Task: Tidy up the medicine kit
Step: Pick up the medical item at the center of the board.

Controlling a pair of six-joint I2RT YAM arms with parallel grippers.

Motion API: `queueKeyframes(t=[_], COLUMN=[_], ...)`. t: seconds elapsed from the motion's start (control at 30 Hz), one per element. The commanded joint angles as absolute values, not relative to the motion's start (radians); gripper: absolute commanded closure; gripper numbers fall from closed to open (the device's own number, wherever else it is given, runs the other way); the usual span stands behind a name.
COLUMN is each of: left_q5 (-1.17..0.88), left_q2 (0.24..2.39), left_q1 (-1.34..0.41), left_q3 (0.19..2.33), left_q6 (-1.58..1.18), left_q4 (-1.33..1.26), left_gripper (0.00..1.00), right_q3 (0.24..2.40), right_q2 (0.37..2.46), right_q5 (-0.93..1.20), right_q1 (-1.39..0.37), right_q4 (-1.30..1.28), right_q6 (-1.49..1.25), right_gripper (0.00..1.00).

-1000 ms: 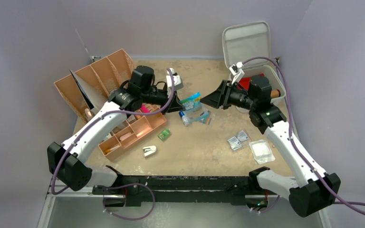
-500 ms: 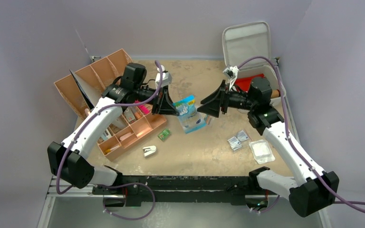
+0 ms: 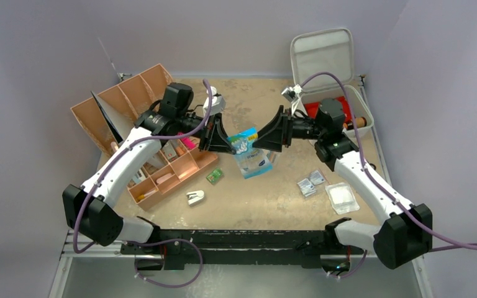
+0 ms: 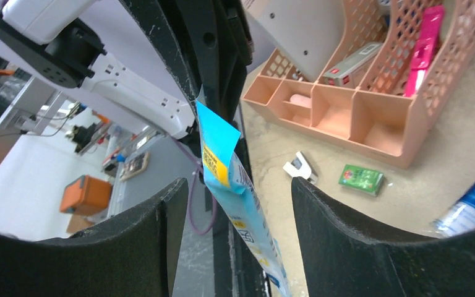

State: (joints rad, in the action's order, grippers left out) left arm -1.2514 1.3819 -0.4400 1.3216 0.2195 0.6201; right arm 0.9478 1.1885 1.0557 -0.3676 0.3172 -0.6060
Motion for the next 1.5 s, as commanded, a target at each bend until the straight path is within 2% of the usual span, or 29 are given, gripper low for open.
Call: queueKeyframes(t=[0.0,0.1,0.23,0.3,0.37,0.4,0.47,0.6,0.7,0.73,0.9,1.03,1.17,1.27,1.47], left_q5=[-1.266,-1.224,-1.194,-1.168,-1.124,-1.111,-1.079,-0.972,-0.889,-0.858,-0.694,-0.505,-0.458,-0.470,-0.432], left_q2=[1.382,1.379,1.372,1.366,1.359,1.356,1.343,1.296,1.262,1.254,1.195,1.144,1.134,1.144,1.124], left_q1=[-0.454,-0.455,-0.456,-0.455,-0.456,-0.455,-0.456,-0.455,-0.456,-0.456,-0.456,-0.454,-0.454,-0.456,-0.456], left_q3=[1.312,1.312,1.299,1.298,1.294,1.292,1.288,1.284,1.269,1.264,1.215,1.159,1.120,1.094,1.021], left_q6=[0.212,0.206,0.207,0.210,0.195,0.187,0.178,0.173,0.194,0.197,0.145,0.051,0.008,-0.043,-0.102], left_q4=[0.568,0.566,0.540,0.535,0.520,0.514,0.500,0.489,0.491,0.492,0.448,0.410,0.387,0.381,0.340], left_gripper=[1.00,1.00,1.00,1.00,0.97,0.95,0.84,0.47,0.39,0.28,0.20,0.13,0.01,0.00,0.00], right_q3=[0.949,0.950,0.941,0.922,0.906,0.903,0.904,0.906,0.886,0.886,0.902,0.939,1.021,1.047,1.162], right_q2=[1.186,1.183,1.170,1.153,1.139,1.139,1.142,1.132,1.110,1.106,1.071,1.101,1.153,1.184,1.297], right_q5=[1.118,1.117,1.089,1.065,1.034,1.020,0.989,0.906,0.768,0.734,0.518,0.434,0.161,0.025,-0.041], right_q1=[-0.401,-0.406,-0.407,-0.407,-0.407,-0.407,-0.407,-0.407,-0.407,-0.407,-0.407,-0.405,-0.405,-0.403,-0.326], right_q4=[0.388,0.356,0.342,0.351,0.352,0.348,0.338,0.337,0.307,0.289,0.131,0.100,-0.098,-0.112,-0.077], right_q6=[-0.637,-0.639,-0.668,-0.688,-0.694,-0.694,-0.692,-0.698,-0.734,-0.736,-0.703,-0.660,-0.693,-0.731,-0.682], right_gripper=[0.37,0.48,0.76,0.85,0.97,1.00,1.00,1.00,1.00,1.00,1.00,1.00,1.00,1.00,1.00])
